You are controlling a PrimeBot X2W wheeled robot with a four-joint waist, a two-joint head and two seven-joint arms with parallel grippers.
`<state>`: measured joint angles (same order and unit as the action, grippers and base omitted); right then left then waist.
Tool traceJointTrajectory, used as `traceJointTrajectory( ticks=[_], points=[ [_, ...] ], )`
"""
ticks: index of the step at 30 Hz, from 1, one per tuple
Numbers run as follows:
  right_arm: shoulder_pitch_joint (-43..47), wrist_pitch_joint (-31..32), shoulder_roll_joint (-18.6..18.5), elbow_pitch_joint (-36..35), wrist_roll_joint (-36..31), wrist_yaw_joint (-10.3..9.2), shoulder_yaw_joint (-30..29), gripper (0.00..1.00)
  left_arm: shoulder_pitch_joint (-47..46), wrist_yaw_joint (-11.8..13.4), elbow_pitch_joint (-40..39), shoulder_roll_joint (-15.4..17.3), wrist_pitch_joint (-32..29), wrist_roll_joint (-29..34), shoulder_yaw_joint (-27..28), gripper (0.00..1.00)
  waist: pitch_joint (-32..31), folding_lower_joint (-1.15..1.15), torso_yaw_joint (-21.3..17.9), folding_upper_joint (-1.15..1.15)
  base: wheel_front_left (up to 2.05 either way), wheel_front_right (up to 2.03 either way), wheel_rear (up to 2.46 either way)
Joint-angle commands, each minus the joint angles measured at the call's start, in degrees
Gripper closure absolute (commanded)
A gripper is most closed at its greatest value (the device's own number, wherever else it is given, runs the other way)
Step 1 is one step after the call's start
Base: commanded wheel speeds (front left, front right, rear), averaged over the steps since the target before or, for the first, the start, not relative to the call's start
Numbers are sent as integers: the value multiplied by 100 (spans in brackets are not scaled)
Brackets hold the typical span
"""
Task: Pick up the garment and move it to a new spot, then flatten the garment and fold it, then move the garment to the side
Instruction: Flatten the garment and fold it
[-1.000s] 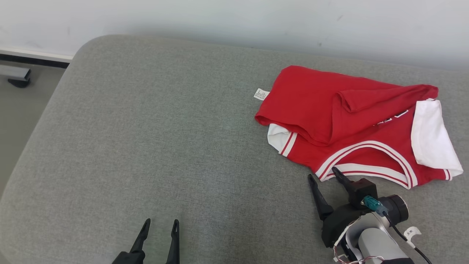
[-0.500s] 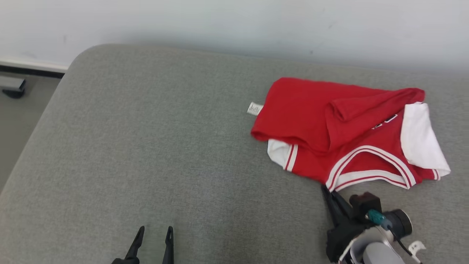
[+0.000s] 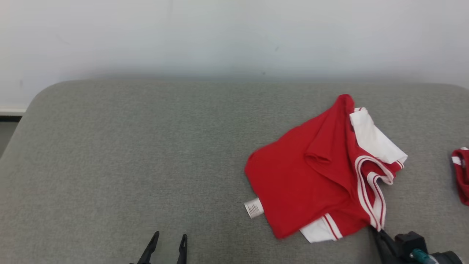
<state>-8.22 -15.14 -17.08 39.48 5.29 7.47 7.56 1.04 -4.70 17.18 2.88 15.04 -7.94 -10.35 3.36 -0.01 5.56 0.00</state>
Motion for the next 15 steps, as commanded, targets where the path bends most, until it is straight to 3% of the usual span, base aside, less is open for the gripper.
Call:
traceJointTrajectory(
  ticks=[1, 2, 3, 4, 5, 6, 15],
  points=[
    [98, 7, -65, 17, -81, 3, -93, 100, 83, -21, -24, 0, 20, 45, -39, 0, -158, 1, -219, 0, 0, 0, 0],
    [91, 6, -98, 1, -113, 3, -167, 100, 83, -32, -47, 0, 20, 31, -87, 0, -155, 1, -269, 0, 0, 0, 0],
    [82, 6, -105, -19, -140, 3, -260, 85, 71, -60, -57, 0, 20, 56, -170, 0, -152, 1, -308, 0, 0, 0, 0],
    [60, 6, -79, -60, -179, 3, -353, 61, 54, -87, -61, -4, 20, 49, -257, 0, -142, 1, -359, 0, 0, 0, 0],
    [32, 6, -60, -118, -244, 3, -424, 16, 24, -95, -62, -3, 20, 39, -363, 0, -124, 1, -415, 0, 0, 0, 0],
    [-3, 6, -41, -166, -275, 3, -515, 0, -31, -135, -67, -2, 20, 28, -482, 0, -99, 1, -467, 0, 0, 0, 0],
    [-250, 5, 208, -753, -453, 3, -761, 0, -835, -287, 203, 4, 20, 63, -2045, 0, 342, 1, -1038, 0, 0, 0, 0]
  ],
)
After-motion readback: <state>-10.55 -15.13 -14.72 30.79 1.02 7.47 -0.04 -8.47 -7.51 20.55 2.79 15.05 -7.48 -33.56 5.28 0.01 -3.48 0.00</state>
